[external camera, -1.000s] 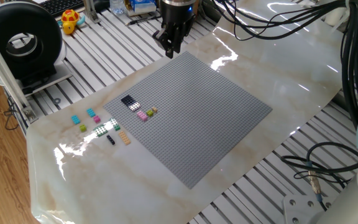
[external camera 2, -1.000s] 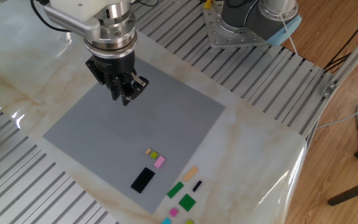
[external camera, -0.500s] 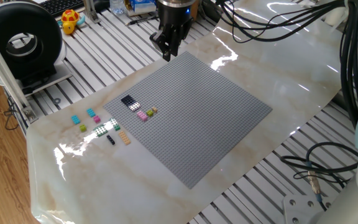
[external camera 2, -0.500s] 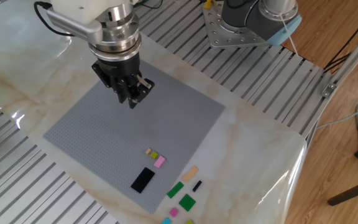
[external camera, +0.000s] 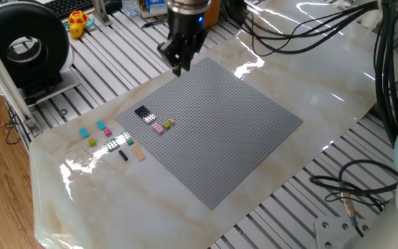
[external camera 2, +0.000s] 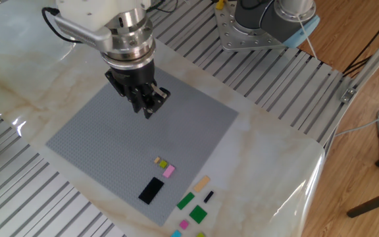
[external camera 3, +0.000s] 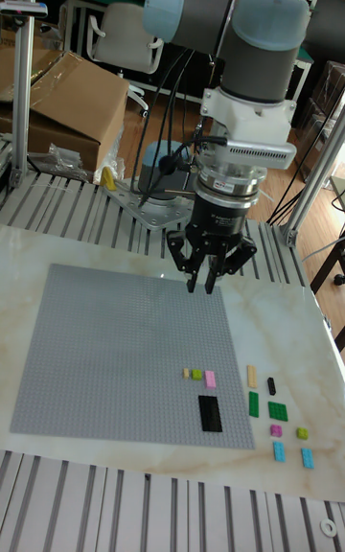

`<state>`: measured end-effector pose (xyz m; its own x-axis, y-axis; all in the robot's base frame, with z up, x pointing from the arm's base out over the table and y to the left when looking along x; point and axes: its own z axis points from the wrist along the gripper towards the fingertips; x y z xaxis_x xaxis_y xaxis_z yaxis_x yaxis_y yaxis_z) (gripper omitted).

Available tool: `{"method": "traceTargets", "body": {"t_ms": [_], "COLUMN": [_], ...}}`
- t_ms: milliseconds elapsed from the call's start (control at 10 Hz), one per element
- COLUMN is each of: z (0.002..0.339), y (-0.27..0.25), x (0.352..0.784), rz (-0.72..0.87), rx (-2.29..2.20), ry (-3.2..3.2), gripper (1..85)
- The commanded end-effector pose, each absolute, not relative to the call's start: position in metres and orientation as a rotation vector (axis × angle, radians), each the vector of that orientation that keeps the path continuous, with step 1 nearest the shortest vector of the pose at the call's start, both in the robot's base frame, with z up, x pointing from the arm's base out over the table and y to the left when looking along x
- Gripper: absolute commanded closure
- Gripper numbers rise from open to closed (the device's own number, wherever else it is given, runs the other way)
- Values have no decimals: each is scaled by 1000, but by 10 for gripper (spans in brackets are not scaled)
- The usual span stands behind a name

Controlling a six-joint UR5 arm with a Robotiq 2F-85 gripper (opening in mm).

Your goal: Stack small Lego blocks randomly, one at a time

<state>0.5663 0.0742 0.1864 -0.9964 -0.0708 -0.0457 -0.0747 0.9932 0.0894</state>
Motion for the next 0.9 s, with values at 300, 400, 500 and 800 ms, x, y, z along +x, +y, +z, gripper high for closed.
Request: {"method": "traceTargets", "body": {"t_ms": [300, 400, 500, 800], "z": [169, 169, 169, 141], "y": [102, 102, 116, 156], "x": [547, 547, 548, 565], "rz": [64, 62, 146, 155], "rx": [-121, -186, -167, -56], "ry": [3166, 3161, 3155, 3132], "gripper": [580, 577, 547, 513]}}
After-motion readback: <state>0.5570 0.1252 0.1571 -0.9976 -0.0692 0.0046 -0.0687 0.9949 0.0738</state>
